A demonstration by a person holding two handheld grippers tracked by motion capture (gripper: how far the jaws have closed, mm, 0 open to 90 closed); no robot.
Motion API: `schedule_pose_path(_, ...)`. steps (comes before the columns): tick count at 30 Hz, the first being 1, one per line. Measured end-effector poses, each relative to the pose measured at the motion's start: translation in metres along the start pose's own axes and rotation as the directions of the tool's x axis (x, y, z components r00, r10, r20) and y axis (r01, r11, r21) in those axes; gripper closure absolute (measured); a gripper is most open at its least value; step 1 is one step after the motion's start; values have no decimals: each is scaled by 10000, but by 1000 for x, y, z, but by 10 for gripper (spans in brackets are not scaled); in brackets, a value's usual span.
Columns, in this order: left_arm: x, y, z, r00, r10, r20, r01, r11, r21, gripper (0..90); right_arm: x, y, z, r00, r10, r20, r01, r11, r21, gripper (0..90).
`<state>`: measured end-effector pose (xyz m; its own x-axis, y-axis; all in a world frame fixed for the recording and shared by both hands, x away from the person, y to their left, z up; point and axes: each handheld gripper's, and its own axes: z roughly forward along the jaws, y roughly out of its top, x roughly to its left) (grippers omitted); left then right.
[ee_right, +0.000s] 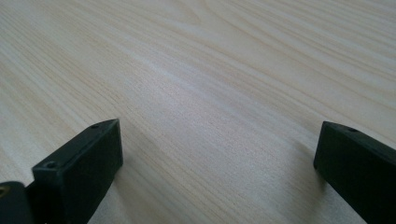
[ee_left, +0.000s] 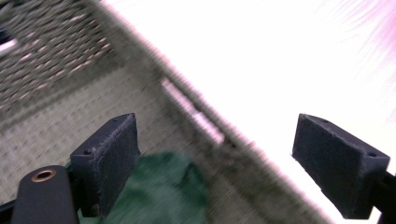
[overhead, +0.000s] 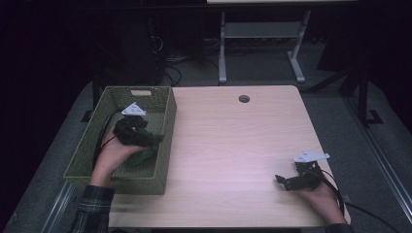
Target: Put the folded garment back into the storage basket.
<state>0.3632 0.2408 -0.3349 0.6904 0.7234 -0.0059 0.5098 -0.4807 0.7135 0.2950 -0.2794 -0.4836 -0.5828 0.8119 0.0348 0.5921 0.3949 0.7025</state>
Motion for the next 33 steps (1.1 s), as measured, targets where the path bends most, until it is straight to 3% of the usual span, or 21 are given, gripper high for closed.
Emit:
schedule_pose_path(6,-27,20,8,9984,372,418,-362,9991,-242,140,0,0,0,10000,-18,0,18,10000,-7,9)
schedule_pose_path(14,-68,38,28,9906,837,1084,-787,9957,-493,141,0,0,0,10000,-13,-1,13,10000,-5,9)
schedule_pose_path(23,-106,41,62,9784,1414,1505,-1370,9898,-396,141,0,0,0,10000,-8,-2,8,10000,-6,9)
schedule_pose_path(33,-129,32,89,9729,1608,1661,-1486,9854,-832,140,0,0,0,10000,-4,-2,4,10000,-5,9)
